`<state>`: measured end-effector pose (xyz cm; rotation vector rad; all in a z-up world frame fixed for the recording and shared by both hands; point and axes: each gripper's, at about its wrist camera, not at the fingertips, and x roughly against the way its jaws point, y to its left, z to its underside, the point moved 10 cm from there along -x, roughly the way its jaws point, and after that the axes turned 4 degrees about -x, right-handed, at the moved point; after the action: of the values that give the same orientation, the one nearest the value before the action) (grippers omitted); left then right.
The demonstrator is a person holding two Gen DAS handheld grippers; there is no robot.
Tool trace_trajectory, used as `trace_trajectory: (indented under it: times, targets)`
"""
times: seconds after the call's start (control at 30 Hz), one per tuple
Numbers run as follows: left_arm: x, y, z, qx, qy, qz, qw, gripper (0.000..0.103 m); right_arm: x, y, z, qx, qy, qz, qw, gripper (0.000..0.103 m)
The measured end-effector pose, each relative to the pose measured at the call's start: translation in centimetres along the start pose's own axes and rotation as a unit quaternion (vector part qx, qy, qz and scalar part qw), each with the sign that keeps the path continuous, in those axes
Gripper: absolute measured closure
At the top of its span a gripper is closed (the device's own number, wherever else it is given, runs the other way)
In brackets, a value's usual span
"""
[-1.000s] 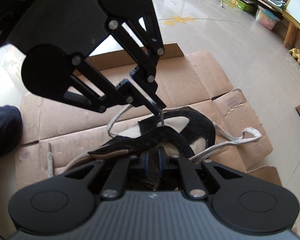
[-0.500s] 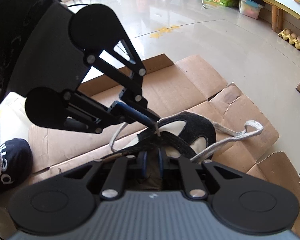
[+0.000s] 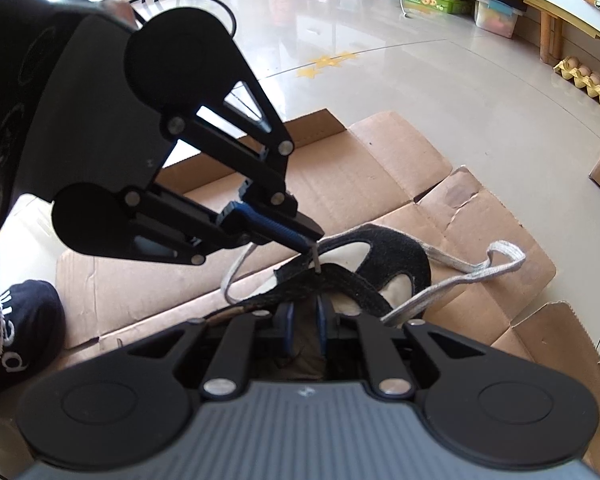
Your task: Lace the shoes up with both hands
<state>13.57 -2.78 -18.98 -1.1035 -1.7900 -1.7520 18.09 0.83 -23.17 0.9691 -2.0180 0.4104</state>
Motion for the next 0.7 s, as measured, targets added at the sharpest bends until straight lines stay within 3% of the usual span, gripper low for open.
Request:
trace_trajectory:
  times: [0.33, 0.7]
  targets:
    - [-1.8, -6.1, 2.6, -0.038, 0.004, -0.006, 0.9993, 0.101, 0.1, 0.0, 0.0, -0.002, 0.000, 0.001, 1.000, 0.091]
    - [-1.3, -5.7, 1.6, -0.029, -0.011, -0.013, 0.9994, 0.101, 0.0, 0.1, 0.0, -0.002, 0.000, 0.003, 1.000, 0.091]
